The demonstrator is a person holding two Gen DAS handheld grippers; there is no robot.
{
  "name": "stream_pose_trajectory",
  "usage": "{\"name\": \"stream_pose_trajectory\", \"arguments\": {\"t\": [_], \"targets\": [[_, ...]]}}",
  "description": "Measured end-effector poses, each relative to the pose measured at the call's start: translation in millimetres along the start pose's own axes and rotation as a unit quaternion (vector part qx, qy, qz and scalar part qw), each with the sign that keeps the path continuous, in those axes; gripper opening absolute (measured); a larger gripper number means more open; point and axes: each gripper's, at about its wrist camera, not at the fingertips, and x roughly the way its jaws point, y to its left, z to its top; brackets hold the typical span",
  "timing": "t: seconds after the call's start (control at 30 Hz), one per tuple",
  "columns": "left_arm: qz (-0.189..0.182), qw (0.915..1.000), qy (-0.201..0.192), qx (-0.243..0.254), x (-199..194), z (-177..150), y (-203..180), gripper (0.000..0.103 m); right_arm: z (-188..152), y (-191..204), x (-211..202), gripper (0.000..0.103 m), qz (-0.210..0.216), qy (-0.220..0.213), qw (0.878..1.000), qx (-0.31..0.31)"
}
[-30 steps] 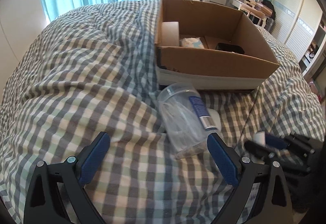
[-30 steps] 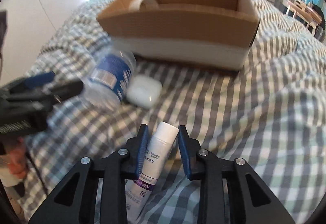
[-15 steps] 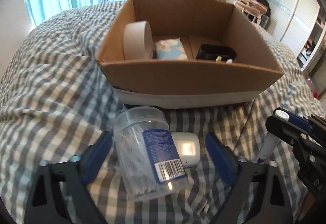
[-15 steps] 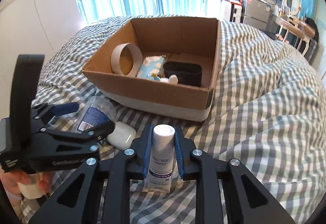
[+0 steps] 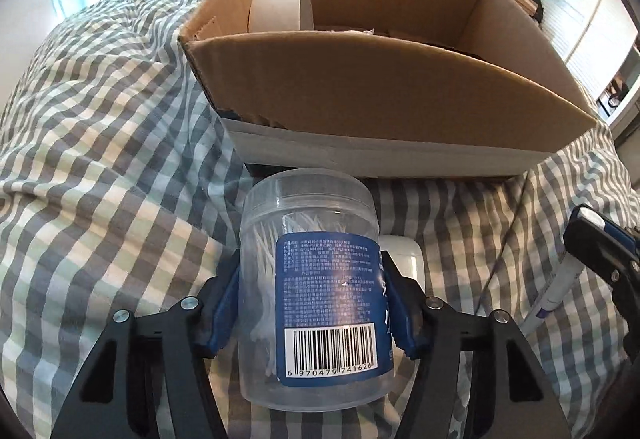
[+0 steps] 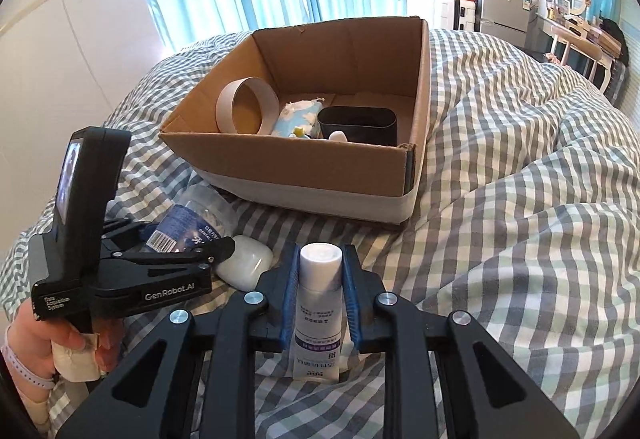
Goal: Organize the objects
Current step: 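Grasp the clear cotton-swab jar with the left tool while the right tool holds the tube, then carry the swab jar and lotion tube over the box with both tools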
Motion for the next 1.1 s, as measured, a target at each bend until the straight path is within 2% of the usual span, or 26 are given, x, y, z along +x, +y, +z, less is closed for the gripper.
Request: {"name": "stream_pose_trajectory", "arguments": {"t": [0.23, 0.57, 0.87, 1.1], "targets": [[0.008, 0.9993, -0.032, 0.018, -27, -10, -5, 0.063, -5, 1, -13, 0.02, 0.001, -0.015, 1.0, 0.001], [0.0, 0.9939, -0.108, 0.023, -93, -13, -7, 0.063, 1, 19, -57, 0.02, -0.009, -0.059, 0.998, -0.014], [-0.017, 0.9806, -0.192, 0.038, -191, 1, -16, 0.063, 19, 50, -123, 0.02, -0.019, -0.123, 0.991, -0.053], [-0.022, 0.969, -0.24, 0.054, -249, 28, -23, 0.063, 55, 71, -176, 0.02, -0.014, -0.179, 0.98, -0.083]]}}
